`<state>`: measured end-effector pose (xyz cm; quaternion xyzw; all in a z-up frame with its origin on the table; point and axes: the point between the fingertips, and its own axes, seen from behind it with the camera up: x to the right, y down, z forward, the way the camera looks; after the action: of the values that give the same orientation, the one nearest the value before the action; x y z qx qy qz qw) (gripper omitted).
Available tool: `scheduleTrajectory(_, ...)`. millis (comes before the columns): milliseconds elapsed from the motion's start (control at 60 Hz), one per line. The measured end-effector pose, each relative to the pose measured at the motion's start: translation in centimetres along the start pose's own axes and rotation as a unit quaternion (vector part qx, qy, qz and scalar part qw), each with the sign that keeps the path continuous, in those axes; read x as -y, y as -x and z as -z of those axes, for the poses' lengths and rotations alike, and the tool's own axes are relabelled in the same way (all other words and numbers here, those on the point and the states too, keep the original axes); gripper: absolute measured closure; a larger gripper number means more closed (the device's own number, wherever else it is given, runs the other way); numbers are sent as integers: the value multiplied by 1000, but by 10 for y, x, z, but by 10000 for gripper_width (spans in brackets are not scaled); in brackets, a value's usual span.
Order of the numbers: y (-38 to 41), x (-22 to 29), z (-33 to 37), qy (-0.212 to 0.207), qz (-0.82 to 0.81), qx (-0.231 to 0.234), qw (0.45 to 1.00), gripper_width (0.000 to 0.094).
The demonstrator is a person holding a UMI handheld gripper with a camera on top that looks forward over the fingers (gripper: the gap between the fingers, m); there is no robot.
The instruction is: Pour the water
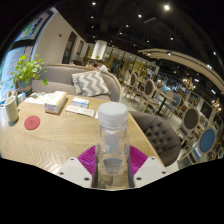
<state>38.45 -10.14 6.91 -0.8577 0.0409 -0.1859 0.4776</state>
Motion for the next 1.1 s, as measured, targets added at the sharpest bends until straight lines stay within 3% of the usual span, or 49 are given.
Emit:
scheduleTrajectory(233,41,134,40,-69,182,-96,976,526)
scheduleTrajectory(400,120,225,62,-120,369,-159,908,527)
scheduleTrajectory(517,189,258,62,-140,478,-176,849,529)
scheduleTrajectory(700,287,267,45,-161,650,-192,717,530)
scheduleTrajectory(900,336,238,26,-140,768,-189,596,530)
scheduleTrajectory(1000,335,229,25,-131,772,-177,596,533)
scheduleTrajectory(1100,328,236,33,-134,733,-165,646,531)
